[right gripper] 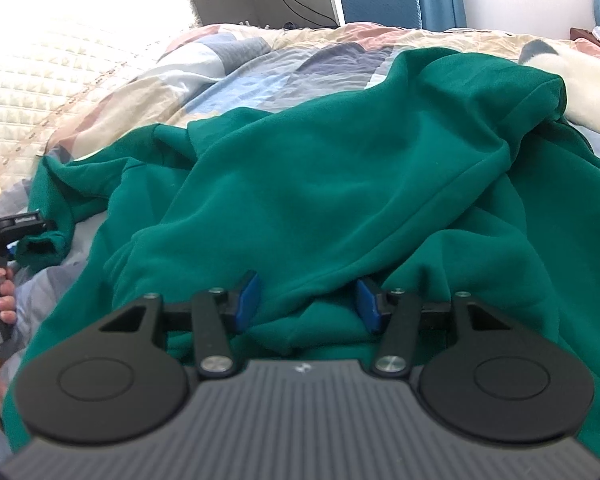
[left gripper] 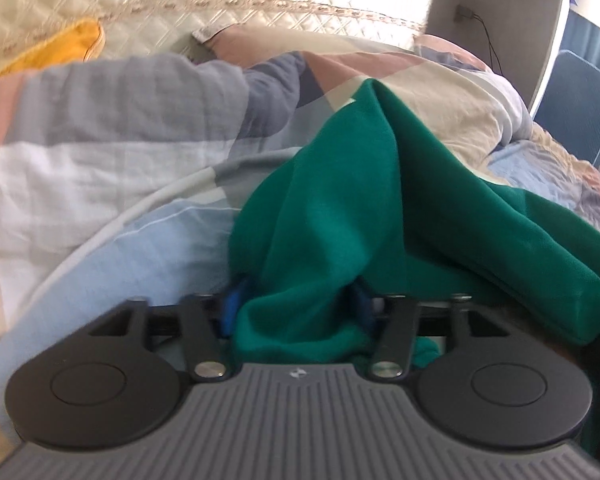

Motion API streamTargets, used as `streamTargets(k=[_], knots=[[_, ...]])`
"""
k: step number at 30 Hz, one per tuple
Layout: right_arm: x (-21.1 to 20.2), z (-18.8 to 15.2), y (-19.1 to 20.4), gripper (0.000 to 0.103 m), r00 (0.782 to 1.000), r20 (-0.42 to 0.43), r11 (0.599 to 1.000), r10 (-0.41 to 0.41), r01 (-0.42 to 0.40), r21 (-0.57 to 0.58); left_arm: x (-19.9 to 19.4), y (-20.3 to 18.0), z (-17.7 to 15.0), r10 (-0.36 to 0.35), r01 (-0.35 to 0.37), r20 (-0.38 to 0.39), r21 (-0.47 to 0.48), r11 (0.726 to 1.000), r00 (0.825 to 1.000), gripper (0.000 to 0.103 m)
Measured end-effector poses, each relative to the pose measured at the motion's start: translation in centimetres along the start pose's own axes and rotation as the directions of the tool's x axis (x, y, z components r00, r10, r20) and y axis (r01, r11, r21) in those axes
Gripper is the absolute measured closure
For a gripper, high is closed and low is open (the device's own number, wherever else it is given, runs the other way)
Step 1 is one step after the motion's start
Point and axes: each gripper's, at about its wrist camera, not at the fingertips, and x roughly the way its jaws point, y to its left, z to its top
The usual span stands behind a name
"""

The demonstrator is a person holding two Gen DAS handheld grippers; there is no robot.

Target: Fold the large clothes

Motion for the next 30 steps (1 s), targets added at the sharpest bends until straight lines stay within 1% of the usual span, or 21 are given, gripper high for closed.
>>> streamTargets(k=[2, 5, 7, 9, 11, 13, 15, 16, 18, 20, 23, 25, 27, 30], knots=[[0.2, 0.1, 0.1, 0.048, 1.000, -0.001, 1.000, -0.006, 0.006, -0.001, -0.2, 0.4, 0.0, -0.014, 0.014, 0.009, -0.033, 0.999, 1.000, 0.073], [0.3, 0.1, 0.2, 0.048, 1.000, 0.001, 1.000, -0.017, 0.017, 0.003, -1.6, 1.1, 0.0, -0.030, 0.033, 0.041, -0.077, 0.996, 0.999, 0.089], [0.3, 0.3, 0.2, 0.048, 1.000, -0.005, 1.000, -0.024, 0.024, 0.015, -3.1, 1.6, 0.3, -0.045, 0.052, 0.066, -0.117, 0.992, 0.997, 0.091], [0.1, 0.6, 0.2, 0.048, 1.000, -0.005, 0.999, -0.018, 0.019, 0.037, -5.1, 1.8, 0.9, -0.053, 0.068, 0.113, -0.136, 0.988, 0.992, 0.092], [-0.3, 0.8, 0.0, 0.048, 1.000, 0.002, 0.998, -0.005, 0.005, 0.062, -6.9, 1.5, 1.7, -0.069, 0.087, 0.141, -0.130, 0.988, 0.988, 0.093], [-0.5, 0.9, -0.2, 0.048, 1.000, 0.007, 0.997, 0.001, -0.002, 0.075, -8.6, 0.8, 2.8, -0.100, 0.119, 0.162, -0.111, 0.987, 0.982, 0.093], [-0.7, 0.9, -0.4, 0.048, 1.000, 0.010, 0.996, 0.009, -0.010, 0.090, -10.8, -0.3, 4.0, -0.133, 0.152, 0.196, -0.085, 0.985, 0.971, 0.093], [-0.8, 1.0, -0.6, 0.048, 1.000, 0.011, 0.995, 0.014, -0.015, 0.099, -12.2, -1.0, 4.7, -0.155, 0.174, 0.222, -0.069, 0.982, 0.963, 0.093], [-1.2, 1.2, -1.0, 0.048, 0.999, 0.022, 0.993, 0.025, -0.027, 0.117, -15.0, -2.6, 6.0, -0.204, 0.220, 0.275, -0.026, 0.975, 0.940, 0.093], [-1.8, 1.4, -1.3, 0.048, 0.999, 0.041, 0.992, 0.033, -0.038, 0.121, -18.4, -4.9, 7.0, -0.260, 0.264, 0.320, 0.034, 0.964, 0.911, 0.093], [-2.9, 1.6, -1.7, 0.048, 0.997, 0.070, 0.995, 0.022, -0.029, 0.100, -23.4, -8.4, 7.6, -0.371, 0.353, 0.361, 0.118, 0.928, 0.856, 0.093], [-3.9, 1.9, -2.3, 0.048, 0.995, 0.097, 0.993, 0.021, -0.032, 0.115, -27.1, -11.1, 7.0, -0.449, 0.414, 0.373, 0.176, 0.893, 0.812, 0.093], [-5.0, 2.4, -3.2, 0.048, 0.991, 0.131, 0.986, 0.032, -0.052, 0.157, -30.1, -13.8, 6.0, -0.518, 0.470, 0.365, 0.218, 0.856, 0.774, 0.093], [-7.0, 3.1, -4.5, 0.048, 0.981, 0.190, 0.976, 0.038, -0.078, 0.205, -33.9, -18.1, 3.0, -0.631, 0.575, 0.317, 0.260, 0.776, 0.708, 0.093]])
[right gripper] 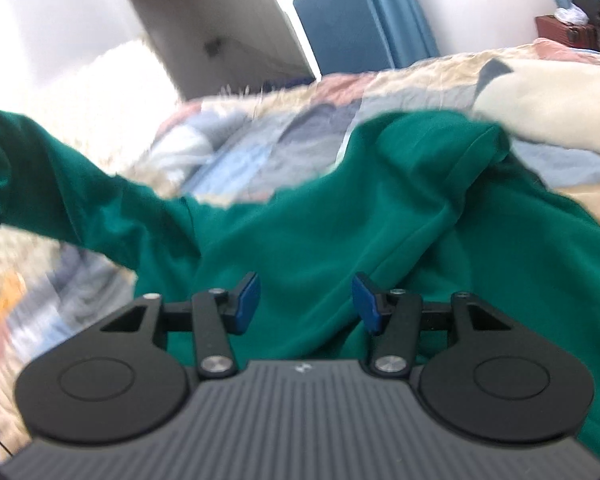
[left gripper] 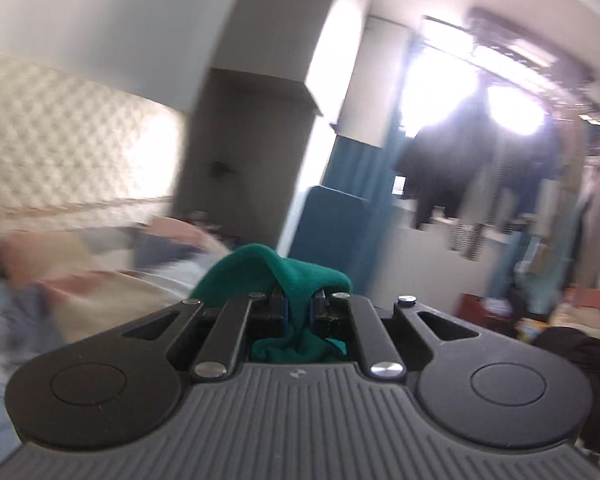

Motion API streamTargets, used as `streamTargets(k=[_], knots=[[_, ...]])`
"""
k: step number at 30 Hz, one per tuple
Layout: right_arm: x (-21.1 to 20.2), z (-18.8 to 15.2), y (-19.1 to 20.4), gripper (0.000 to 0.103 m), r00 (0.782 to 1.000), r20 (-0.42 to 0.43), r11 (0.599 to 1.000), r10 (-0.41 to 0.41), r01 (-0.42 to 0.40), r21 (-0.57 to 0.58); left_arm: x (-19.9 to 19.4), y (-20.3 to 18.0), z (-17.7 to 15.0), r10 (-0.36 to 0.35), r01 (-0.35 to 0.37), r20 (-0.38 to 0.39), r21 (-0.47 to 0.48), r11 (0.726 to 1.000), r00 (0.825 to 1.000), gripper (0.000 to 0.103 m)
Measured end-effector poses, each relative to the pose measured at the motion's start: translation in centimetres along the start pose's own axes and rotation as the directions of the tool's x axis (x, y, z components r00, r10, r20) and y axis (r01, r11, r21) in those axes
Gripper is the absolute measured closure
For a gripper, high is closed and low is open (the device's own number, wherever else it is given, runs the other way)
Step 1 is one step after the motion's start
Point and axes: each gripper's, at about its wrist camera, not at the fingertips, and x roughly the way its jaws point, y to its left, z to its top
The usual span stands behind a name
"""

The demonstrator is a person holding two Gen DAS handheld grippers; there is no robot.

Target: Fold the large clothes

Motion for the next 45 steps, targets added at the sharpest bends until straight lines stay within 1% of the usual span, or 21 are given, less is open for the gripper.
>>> streamTargets(k=[3, 5, 7, 9, 11, 12, 14, 16, 18, 19, 20, 21, 24, 27, 31, 33, 34, 36, 39, 41, 45], knots=[[-1.9, 1.0, -1.1, 0.048, 0.999, 0.054, 1.000, 0.002, -0.003, 0.029, 0.7, -5.7, -3.7, -0.100, 0.098, -0.075, -0.020, 0.995, 0.992, 0.093], [-3.2, 1.5, -2.3, 0.048, 0.997, 0.080, 0.999, -0.001, -0.003, 0.053, 1.5, -8.9, -7.2, -0.137, 0.134, -0.157, -0.032, 0.990, 0.978, 0.093], [-4.4, 2.0, -3.8, 0.048, 0.993, 0.119, 0.997, 0.002, -0.012, 0.077, 2.7, -10.7, -11.0, -0.175, 0.162, -0.252, -0.071, 0.984, 0.952, 0.093], [-5.2, 2.2, -5.3, 0.048, 0.991, 0.129, 0.995, -0.017, 0.005, 0.095, 4.3, -11.5, -15.4, -0.222, 0.193, -0.349, -0.116, 0.974, 0.910, 0.093], [-5.7, 2.0, -7.1, 0.048, 0.991, 0.133, 0.993, -0.031, 0.016, 0.114, 5.5, -12.6, -19.4, -0.236, 0.205, -0.417, -0.119, 0.972, 0.878, 0.092], [-5.8, 1.7, -8.0, 0.048, 0.990, 0.132, 0.992, -0.041, 0.025, 0.121, 7.0, -12.0, -21.2, -0.233, 0.205, -0.455, -0.110, 0.973, 0.860, 0.092], [-5.8, 1.3, -9.3, 0.048, 0.991, 0.114, 0.990, -0.065, 0.049, 0.135, 8.2, -12.4, -24.3, -0.208, 0.202, -0.503, -0.068, 0.977, 0.839, 0.092], [-5.6, 0.9, -10.2, 0.048, 0.994, 0.093, 0.987, -0.063, 0.047, 0.156, 8.9, -12.6, -26.1, -0.182, 0.201, -0.524, -0.021, 0.979, 0.832, 0.089], [-5.5, 0.7, -10.6, 0.048, 0.997, 0.072, 0.984, -0.042, 0.028, 0.179, 9.0, -12.4, -26.3, -0.191, 0.216, -0.533, -0.016, 0.976, 0.824, 0.070], [-5.4, 0.7, -10.4, 0.048, 0.997, 0.069, 0.984, -0.029, 0.016, 0.179, 9.1, -12.1, -26.1, -0.214, 0.239, -0.541, -0.024, 0.971, 0.813, 0.045], [-5.3, 0.7, -10.1, 0.048, 0.997, 0.069, 0.985, -0.024, 0.012, 0.170, 9.0, -11.7, -25.7, -0.244, 0.271, -0.548, -0.032, 0.962, 0.801, 0.030], [-5.3, 0.7, -9.7, 0.048, 0.997, 0.071, 0.988, -0.024, 0.012, 0.156, 8.7, -11.4, -25.0, -0.265, 0.297, -0.541, -0.029, 0.954, 0.798, 0.028], [-5.0, 0.7, -9.0, 0.048, 0.998, 0.059, 0.991, -0.010, 0.003, 0.131, 7.0, -9.8, -23.3, -0.300, 0.353, -0.506, 0.011, 0.935, 0.809, 0.023], [-5.1, 0.6, -8.2, 0.048, 0.998, 0.060, 0.991, 0.033, -0.041, 0.126, 5.9, -7.0, -22.1, -0.318, 0.350, -0.469, -0.021, 0.937, 0.824, 0.022], [-5.1, 0.4, -6.1, 0.048, 0.994, 0.062, 0.993, 0.089, -0.094, 0.066, 7.6, -1.4, -21.9, -0.236, 0.237, -0.459, -0.057, 0.970, 0.856, 0.022], [-5.1, 0.3, -4.7, 0.047, 0.992, 0.063, 0.994, 0.108, -0.108, 0.008, 8.8, 1.3, -21.8, -0.216, 0.187, -0.452, -0.107, 0.976, 0.865, 0.022], [-5.0, 0.2, -4.0, 0.044, 0.992, 0.060, 0.994, 0.108, -0.107, -0.027, 9.4, 2.4, -22.0, -0.215, 0.172, -0.444, -0.134, 0.976, 0.870, 0.022], [-4.5, 0.0, -2.8, 0.032, 0.993, 0.058, 0.991, 0.100, -0.095, -0.090, 10.1, 4.6, -22.2, -0.206, 0.137, -0.434, -0.187, 0.973, 0.877, 0.023], [-3.1, -0.4, -1.6, 0.028, 0.996, 0.048, 0.987, 0.072, -0.064, -0.150, 12.0, 6.9, -22.4, -0.204, 0.099, -0.428, -0.256, 0.962, 0.880, 0.023], [-2.0, -0.7, -1.1, 0.028, 0.998, 0.033, 0.983, 0.058, -0.051, -0.178, 13.2, 8.0, -22.5, -0.207, 0.081, -0.443, -0.287, 0.955, 0.872, 0.023], [0.4, -1.1, -0.2, 0.029, 1.000, 0.023, 0.970, 0.002, 0.003, -0.245, 15.0, 8.9, -23.3, -0.205, 0.083, -0.465, -0.269, 0.960, 0.862, 0.023]])
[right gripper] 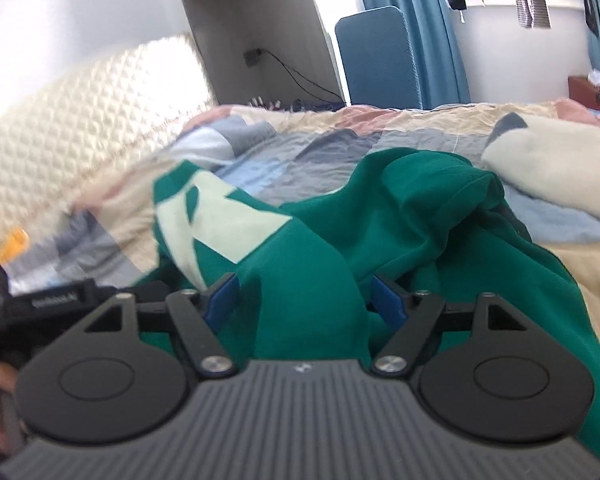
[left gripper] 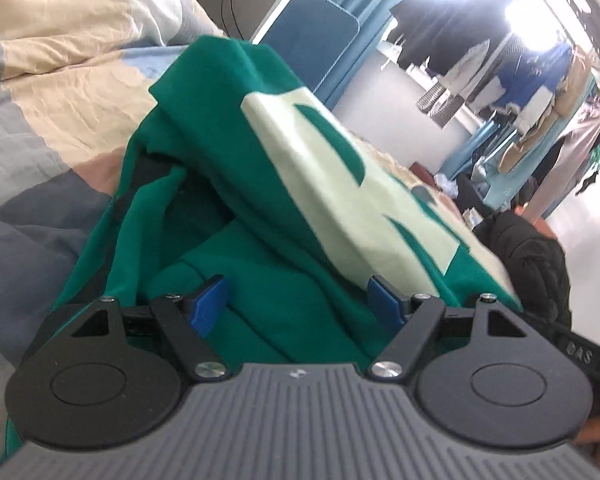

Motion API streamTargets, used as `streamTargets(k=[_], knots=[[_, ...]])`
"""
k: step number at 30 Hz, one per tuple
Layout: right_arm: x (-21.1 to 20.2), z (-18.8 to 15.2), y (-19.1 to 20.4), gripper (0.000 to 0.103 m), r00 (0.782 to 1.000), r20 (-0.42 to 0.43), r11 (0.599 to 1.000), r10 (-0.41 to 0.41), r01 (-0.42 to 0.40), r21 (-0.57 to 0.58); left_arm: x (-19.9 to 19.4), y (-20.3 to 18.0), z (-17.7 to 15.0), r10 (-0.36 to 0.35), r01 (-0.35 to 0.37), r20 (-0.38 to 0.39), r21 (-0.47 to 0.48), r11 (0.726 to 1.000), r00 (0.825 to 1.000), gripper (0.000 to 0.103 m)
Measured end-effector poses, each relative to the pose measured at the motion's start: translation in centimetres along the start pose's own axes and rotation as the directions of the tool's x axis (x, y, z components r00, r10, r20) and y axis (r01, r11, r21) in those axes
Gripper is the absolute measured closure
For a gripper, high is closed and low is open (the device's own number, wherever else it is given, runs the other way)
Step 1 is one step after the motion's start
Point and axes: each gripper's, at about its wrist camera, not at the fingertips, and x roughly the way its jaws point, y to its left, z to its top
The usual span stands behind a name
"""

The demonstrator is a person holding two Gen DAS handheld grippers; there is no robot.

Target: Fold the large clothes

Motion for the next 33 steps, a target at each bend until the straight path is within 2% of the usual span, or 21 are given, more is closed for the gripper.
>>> streamTargets(k=[4, 5, 6, 7, 9, 12, 16, 19, 22, 24, 26, 27, 28, 29, 30, 32, 33], knots=[[2.0, 0.0, 0.0, 0.030, 0.999, -0.028, 0.999, -0.038, 0.038, 0.004, 0.7, 0.5, 0.0, -0.009, 0.009, 0.004, 0.054, 0.999, 1.000, 0.023], [2.5, 0.0, -0.1, 0.034, 0.998, -0.042, 0.999, -0.048, 0.049, 0.011, 0.9, 0.6, 0.1, -0.014, 0.013, 0.010, 0.062, 0.998, 1.000, 0.023], [2.9, 0.0, -0.2, 0.046, 0.997, -0.056, 0.999, -0.049, 0.050, 0.017, 0.9, 0.8, 0.3, -0.020, 0.019, 0.015, 0.063, 0.998, 1.000, 0.023], [3.2, -0.1, -0.3, 0.052, 0.997, -0.070, 0.999, -0.045, 0.046, 0.023, 0.9, 1.0, 0.5, -0.029, 0.028, 0.021, 0.056, 0.998, 0.999, 0.023], [3.4, -0.2, 0.0, 0.077, 0.996, -0.078, 0.999, -0.034, 0.036, 0.028, 0.4, 1.2, 0.7, -0.048, 0.047, 0.038, 0.032, 0.998, 0.998, 0.023], [2.9, 0.1, 1.3, 0.087, 0.998, -0.058, 1.000, -0.017, 0.016, -0.011, 0.0, 1.6, 2.0, -0.075, 0.075, 0.068, -0.001, 0.997, 0.995, 0.023], [1.7, 0.9, 2.8, 0.089, 0.999, -0.020, 0.997, 0.041, -0.042, -0.059, 0.8, 2.3, 4.3, -0.115, 0.119, 0.074, -0.059, 0.991, 0.991, 0.023], [0.9, 1.0, 3.6, 0.089, 0.996, -0.002, 0.993, 0.091, -0.091, -0.079, 2.4, 2.4, 5.7, -0.109, 0.114, 0.059, -0.094, 0.989, 0.992, 0.023], [0.8, 0.7, 3.7, 0.089, 0.995, -0.014, 0.990, 0.103, -0.104, -0.095, 4.5, 2.9, 6.4, -0.119, 0.123, 0.040, -0.142, 0.982, 0.992, 0.024], [1.2, 0.5, 3.5, 0.089, 0.993, -0.038, 0.989, 0.116, -0.119, -0.089, 6.1, 3.2, 6.7, -0.104, 0.106, 0.023, -0.168, 0.980, 0.994, 0.032], [1.7, 0.2, 3.6, 0.087, 0.993, -0.057, 0.990, 0.106, -0.110, -0.091, 7.1, 3.2, 7.0, -0.071, 0.072, 0.010, -0.165, 0.984, 0.997, 0.050], [2.0, 0.1, 3.5, 0.086, 0.993, -0.066, 0.991, 0.099, -0.105, -0.088, 7.5, 3.1, 7.1, -0.058, 0.058, 0.004, -0.154, 0.986, 0.998, 0.054], [2.3, 0.0, 3.5, 0.086, 0.993, -0.072, 0.992, 0.094, -0.100, -0.083, 7.8, 3.2, 7.3, -0.050, 0.050, 0.003, -0.141, 0.989, 0.999, 0.065], [2.5, 0.0, 3.5, 0.082, 0.993, -0.076, 0.992, 0.089, -0.095, -0.079, 7.9, 3.2, 7.5, -0.041, 0.042, 0.009, -0.130, 0.991, 0.999, 0.081], [2.8, 0.0, 3.5, 0.073, 0.994, -0.081, 0.993, 0.076, -0.083, -0.082, 7.8, 3.2, 7.7, -0.050, 0.052, 0.017, -0.124, 0.991, 0.999, 0.087], [3.1, -0.2, 3.6, 0.060, 0.995, -0.090, 0.994, 0.038, -0.047, -0.100, 7.3, 3.4, 8.5, -0.071, 0.075, 0.035, -0.131, 0.989, 0.997, 0.093], [3.1, -0.2, 3.6, 0.057, 0.995, -0.092, 0.994, 0.028, -0.038, -0.105, 6.9, 3.5, 8.8, -0.086, 0.092, 0.048, -0.134, 0.987, 0.995, 0.093]])
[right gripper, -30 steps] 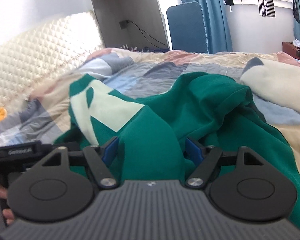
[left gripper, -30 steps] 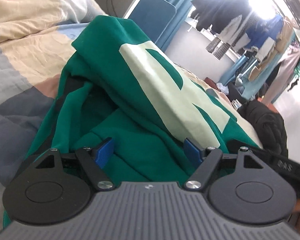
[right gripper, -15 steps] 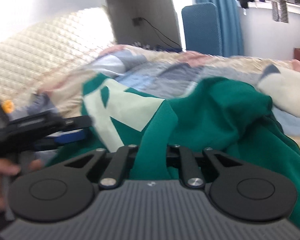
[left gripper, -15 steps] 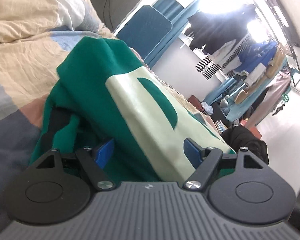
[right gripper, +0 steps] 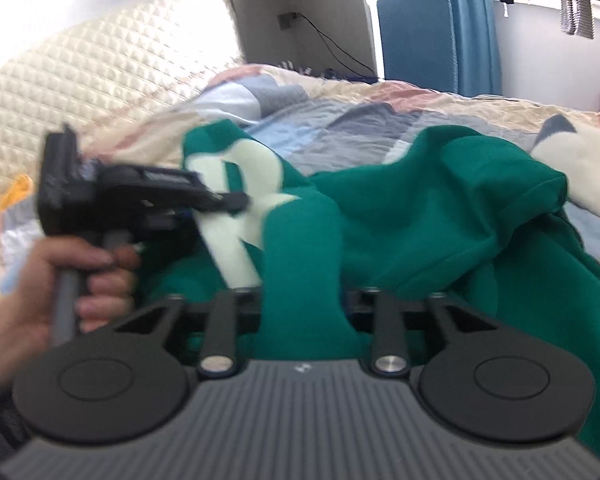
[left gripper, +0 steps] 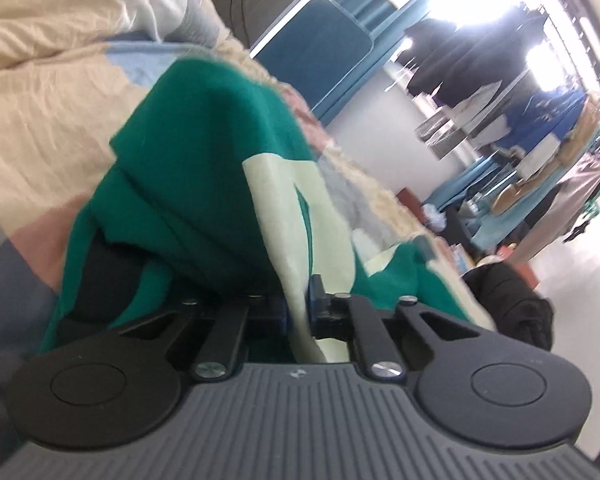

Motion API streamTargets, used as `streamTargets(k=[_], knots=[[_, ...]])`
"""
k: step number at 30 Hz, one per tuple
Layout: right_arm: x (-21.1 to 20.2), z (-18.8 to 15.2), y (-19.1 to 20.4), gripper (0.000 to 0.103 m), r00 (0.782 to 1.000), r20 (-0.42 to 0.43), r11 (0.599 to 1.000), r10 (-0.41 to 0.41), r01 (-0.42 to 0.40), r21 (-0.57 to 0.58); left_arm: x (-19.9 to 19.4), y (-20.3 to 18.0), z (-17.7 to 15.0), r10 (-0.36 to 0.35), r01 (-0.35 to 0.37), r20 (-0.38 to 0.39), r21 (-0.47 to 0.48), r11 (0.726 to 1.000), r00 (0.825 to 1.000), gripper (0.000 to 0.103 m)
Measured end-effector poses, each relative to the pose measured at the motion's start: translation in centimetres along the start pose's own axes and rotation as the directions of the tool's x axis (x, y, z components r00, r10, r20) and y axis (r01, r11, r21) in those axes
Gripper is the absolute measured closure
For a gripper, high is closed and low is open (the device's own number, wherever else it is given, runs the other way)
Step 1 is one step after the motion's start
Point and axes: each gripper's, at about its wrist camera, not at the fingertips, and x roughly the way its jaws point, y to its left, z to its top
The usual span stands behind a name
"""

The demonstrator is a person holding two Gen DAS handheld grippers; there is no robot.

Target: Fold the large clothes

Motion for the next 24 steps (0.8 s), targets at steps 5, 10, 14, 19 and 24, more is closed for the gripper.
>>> streamTargets(k=[5, 10, 14, 19, 24], knots=[[-0.4, -0.4, 0.4, 0.058, 0.999, -0.034, 0.999, -0.021, 0.019, -0.050, -2.7, 0.7, 2.0, -0.038, 0.042, 0.099, -0.039, 0.998, 0.994, 0.094], [-0.5, -0.6, 1.5, 0.064, 0.997, -0.060, 0.989, -0.048, 0.039, -0.140, -2.9, 3.7, 2.8, -0.011, 0.025, 0.104, -0.138, 0.990, 0.995, 0.094], [0.5, -0.6, 1.2, 0.066, 0.995, -0.064, 0.990, -0.072, 0.064, -0.129, -1.2, 4.6, 1.8, 0.081, -0.075, 0.078, -0.078, 0.994, 0.994, 0.093], [3.9, -1.6, -0.8, 0.067, 0.990, -0.115, 0.996, -0.077, 0.072, -0.043, 0.5, 5.6, 1.0, 0.156, -0.155, 0.035, -0.035, 0.987, 0.987, 0.093], [4.6, -1.9, -1.4, 0.067, 0.991, -0.118, 0.998, -0.070, 0.070, 0.000, -0.4, 4.6, 0.8, 0.162, -0.163, 0.050, 0.016, 0.986, 0.985, 0.091]])
